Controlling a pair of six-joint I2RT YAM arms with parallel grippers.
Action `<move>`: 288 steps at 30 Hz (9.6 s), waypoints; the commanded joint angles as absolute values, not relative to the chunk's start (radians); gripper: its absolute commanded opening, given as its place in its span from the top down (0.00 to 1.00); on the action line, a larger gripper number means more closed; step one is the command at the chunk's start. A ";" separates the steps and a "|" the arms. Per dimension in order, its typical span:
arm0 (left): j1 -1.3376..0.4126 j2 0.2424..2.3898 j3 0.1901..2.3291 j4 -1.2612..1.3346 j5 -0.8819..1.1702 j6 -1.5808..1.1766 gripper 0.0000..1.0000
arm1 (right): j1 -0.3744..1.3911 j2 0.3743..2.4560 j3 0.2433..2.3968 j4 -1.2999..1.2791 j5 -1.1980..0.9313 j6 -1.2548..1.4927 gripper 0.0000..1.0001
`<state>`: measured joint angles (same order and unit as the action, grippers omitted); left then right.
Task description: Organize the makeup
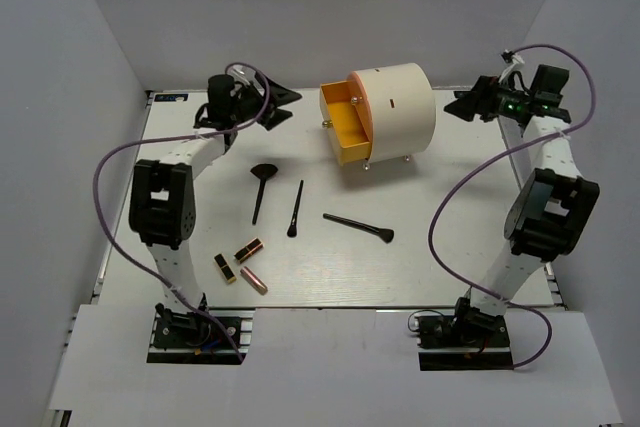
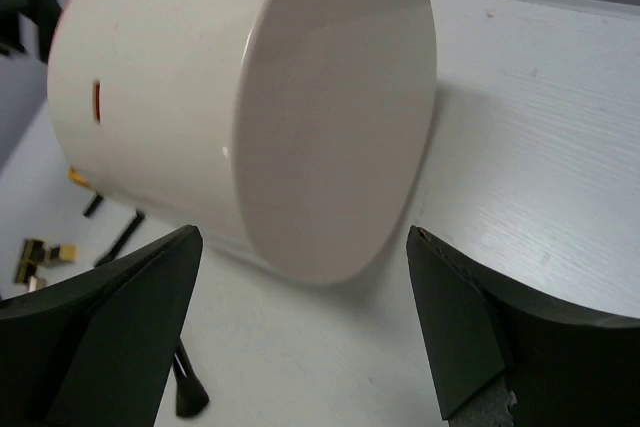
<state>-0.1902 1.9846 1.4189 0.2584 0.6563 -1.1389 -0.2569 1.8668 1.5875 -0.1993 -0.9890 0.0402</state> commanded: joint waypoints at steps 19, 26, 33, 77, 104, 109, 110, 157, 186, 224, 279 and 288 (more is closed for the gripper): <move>-0.149 1.024 0.944 -0.436 0.258 -0.695 0.40 | 0.282 1.266 0.968 -0.692 -0.824 -1.093 0.54; -0.149 0.946 0.897 -0.485 0.221 -0.709 0.29 | 0.540 1.440 0.985 -0.457 -0.516 -0.710 0.29; -0.149 0.937 0.887 -0.506 0.213 -0.701 0.28 | 0.600 1.609 1.066 -0.413 -0.353 -0.624 0.26; -0.158 1.057 0.793 -0.549 0.164 -0.611 0.28 | 0.641 1.623 1.496 -0.756 -0.517 -0.703 1.00; -0.158 1.181 0.798 -0.511 0.187 -0.566 0.26 | 0.569 1.944 1.789 0.052 0.074 -0.146 1.00; -0.158 1.201 0.795 -0.499 0.192 -0.565 0.25 | 0.563 1.931 1.744 0.038 0.097 -0.158 1.00; -0.158 1.209 0.796 -0.497 0.192 -0.565 0.25 | 0.563 1.928 1.727 0.035 0.103 -0.160 1.00; -0.305 1.868 1.288 -0.650 -0.162 -0.359 0.35 | 0.445 1.502 1.468 -0.074 -0.275 -0.071 0.69; -0.371 1.710 1.591 -0.580 0.156 -0.472 0.99 | 0.218 1.368 1.273 -0.025 -0.307 -0.017 0.69; -0.522 2.115 1.959 -0.267 0.107 -0.815 0.78 | 0.110 1.345 1.190 0.048 -0.371 0.044 0.69; -0.709 1.827 1.382 -0.753 -0.184 -0.528 0.23 | 0.034 1.193 1.049 -0.035 -0.368 -0.090 0.54; -0.709 1.907 1.437 -0.758 -0.275 -0.535 0.24 | 0.032 1.186 1.032 -0.049 -0.370 -0.084 0.54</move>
<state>-0.7124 1.9469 1.3922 -0.7609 -0.2226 -0.5301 0.0387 1.2095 1.0435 -0.0540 -0.3683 -0.0807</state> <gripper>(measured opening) 0.763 0.457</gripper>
